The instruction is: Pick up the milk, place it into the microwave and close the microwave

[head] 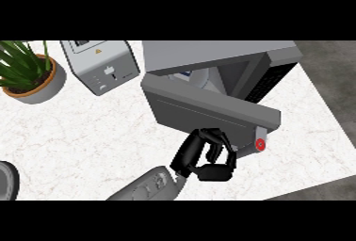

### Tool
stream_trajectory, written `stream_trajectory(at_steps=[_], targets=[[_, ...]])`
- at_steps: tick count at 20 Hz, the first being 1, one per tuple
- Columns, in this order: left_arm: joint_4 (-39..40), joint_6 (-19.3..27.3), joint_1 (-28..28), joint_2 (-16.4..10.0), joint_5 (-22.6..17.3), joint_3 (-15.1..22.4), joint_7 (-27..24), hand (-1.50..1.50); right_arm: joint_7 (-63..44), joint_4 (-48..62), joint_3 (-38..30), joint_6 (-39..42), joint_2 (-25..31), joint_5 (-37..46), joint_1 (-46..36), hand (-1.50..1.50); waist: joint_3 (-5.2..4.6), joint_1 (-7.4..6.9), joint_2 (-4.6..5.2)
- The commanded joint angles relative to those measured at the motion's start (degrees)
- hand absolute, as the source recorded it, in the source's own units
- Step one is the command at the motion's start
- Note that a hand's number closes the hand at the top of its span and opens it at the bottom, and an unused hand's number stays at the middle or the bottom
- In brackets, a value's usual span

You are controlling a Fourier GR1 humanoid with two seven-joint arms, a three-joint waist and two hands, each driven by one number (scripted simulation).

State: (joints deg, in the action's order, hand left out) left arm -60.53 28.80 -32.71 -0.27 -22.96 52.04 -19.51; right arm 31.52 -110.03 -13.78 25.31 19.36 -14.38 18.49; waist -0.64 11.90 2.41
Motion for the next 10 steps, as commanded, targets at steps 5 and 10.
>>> stream_trajectory(at_steps=[5, 10], targets=[[3.25, 1.99, -7.05, 0.26, -9.45, -4.3, -3.2, 1.5, -3.91, -2.47, -0.78, 1.82, 2.8, -4.32, -1.52, -1.5, 0.04, 2.79, 0.94], [7.74, 2.31, -12.4, 0.27, -13.38, -6.34, -2.34, 1.5, -5.9, -3.3, -1.88, 2.04, 5.03, -5.93, -3.69, -1.5, 0.15, 3.56, 1.39]])
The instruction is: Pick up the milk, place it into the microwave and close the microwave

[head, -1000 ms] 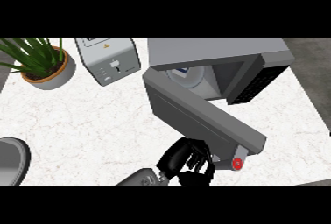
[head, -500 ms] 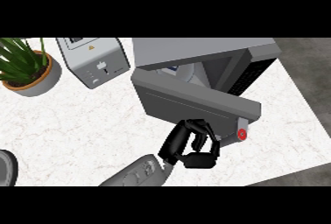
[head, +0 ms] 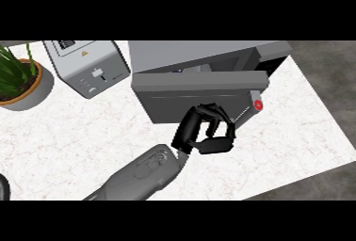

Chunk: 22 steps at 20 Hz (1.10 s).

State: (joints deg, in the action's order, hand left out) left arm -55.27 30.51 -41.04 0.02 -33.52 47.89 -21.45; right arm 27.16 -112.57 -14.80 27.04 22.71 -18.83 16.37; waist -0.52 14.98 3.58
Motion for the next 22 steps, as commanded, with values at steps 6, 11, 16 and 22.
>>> stream_trajectory(at_steps=[6, 11, 16, 22], targets=[[5.9, 0.03, -8.76, -0.02, -7.58, -4.79, -2.39, 1.5, -3.81, -0.99, -1.5, 0.13, 2.71, -3.16, -1.87, -1.5, 0.06, 2.31, 0.7], [8.56, -1.77, -10.71, -0.02, -10.4, -6.87, -5.48, 1.5, -5.22, -0.36, -2.35, -0.09, 3.87, -5.09, -3.8, -1.5, 0.09, 1.73, 1.42], [9.33, -1.73, -11.0, -0.02, -12.46, -5.69, -7.38, 1.5, -5.81, 0.63, -3.43, 0.05, 5.06, -7.0, -5.89, -1.5, 0.26, 2.31, 1.64], [10.1, -1.65, -11.71, -0.02, -14.64, -5.27, -9.86, 1.5, -7.25, 2.36, -5.67, 0.16, 7.82, -8.36, -7.93, -1.5, 0.33, 2.28, 1.61]])
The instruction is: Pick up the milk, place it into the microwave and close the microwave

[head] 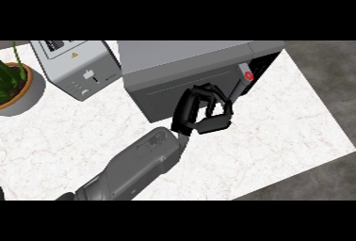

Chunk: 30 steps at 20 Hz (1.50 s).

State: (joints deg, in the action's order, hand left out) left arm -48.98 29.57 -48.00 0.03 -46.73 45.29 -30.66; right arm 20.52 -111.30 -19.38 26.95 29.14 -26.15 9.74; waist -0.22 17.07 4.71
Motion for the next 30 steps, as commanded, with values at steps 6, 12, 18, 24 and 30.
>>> stream_trajectory(at_steps=[6, 12, 18, 24, 30], targets=[[4.79, -1.13, -5.48, -0.03, -3.23, -2.13, -2.28, 1.5, -1.23, 2.9, -3.05, 0.08, 3.31, -1.95, -3.13, -1.5, 0.11, 0.71, 0.78], [5.58, -0.73, -5.48, -0.03, -4.95, -1.73, -4.36, 1.5, -1.56, 4.01, -4.57, 0.49, 5.51, -2.34, -4.82, -1.5, 0.11, 1.1, 0.77], [6.63, -1.19, -5.93, -0.03, -6.29, -0.89, -5.75, 1.5, -1.57, 6.08, -6.0, 0.81, 7.4, -2.24, -6.27, -1.5, 0.2, 0.65, 0.86], [6.56, -0.78, -6.49, -0.03, -7.76, -0.21, -6.9, 1.5, -1.62, 7.72, -7.81, 1.78, 10.77, -1.61, -8.02, -1.5, 0.22, 1.33, 1.18], [7.06, -1.17, -6.95, -0.03, -9.13, 0.3, -7.85, 1.5, -1.44, 10.98, -8.58, 3.35, 12.0, -3.28, -9.05, -1.5, 0.33, 0.85, 1.12]])
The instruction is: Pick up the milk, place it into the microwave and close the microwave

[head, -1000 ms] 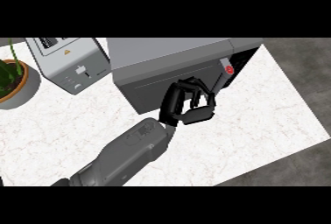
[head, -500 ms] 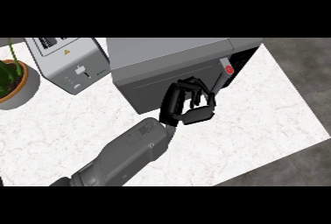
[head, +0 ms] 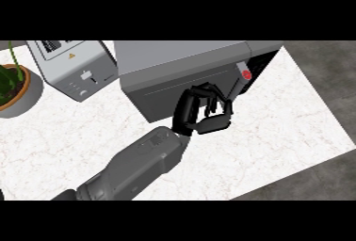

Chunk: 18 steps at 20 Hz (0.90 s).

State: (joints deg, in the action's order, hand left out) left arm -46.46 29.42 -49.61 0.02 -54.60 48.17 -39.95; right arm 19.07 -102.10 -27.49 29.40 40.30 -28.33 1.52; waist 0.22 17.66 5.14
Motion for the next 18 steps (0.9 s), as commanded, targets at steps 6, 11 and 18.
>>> stream_trajectory(at_steps=[6, 11, 18], targets=[[5.2, -1.06, -5.79, -0.02, -2.4, -1.75, 0.77, 1.5, 0.0, 4.94, -0.67, 2.06, 0.81, -4.11, -2.22, -1.5, -0.08, 0.01, 0.75], [5.45, -1.27, -6.55, -0.02, -3.49, -1.1, 0.27, 1.5, 0.51, 8.17, -1.34, 3.36, 1.35, -5.65, -3.2, -1.5, 0.04, 0.03, 0.87], [5.51, -0.98, -6.59, -0.02, -5.24, -0.35, -0.83, 1.5, 0.44, 11.48, -1.59, 5.24, 3.1, -7.02, -5.13, -1.5, -0.03, -0.1, 1.14]])
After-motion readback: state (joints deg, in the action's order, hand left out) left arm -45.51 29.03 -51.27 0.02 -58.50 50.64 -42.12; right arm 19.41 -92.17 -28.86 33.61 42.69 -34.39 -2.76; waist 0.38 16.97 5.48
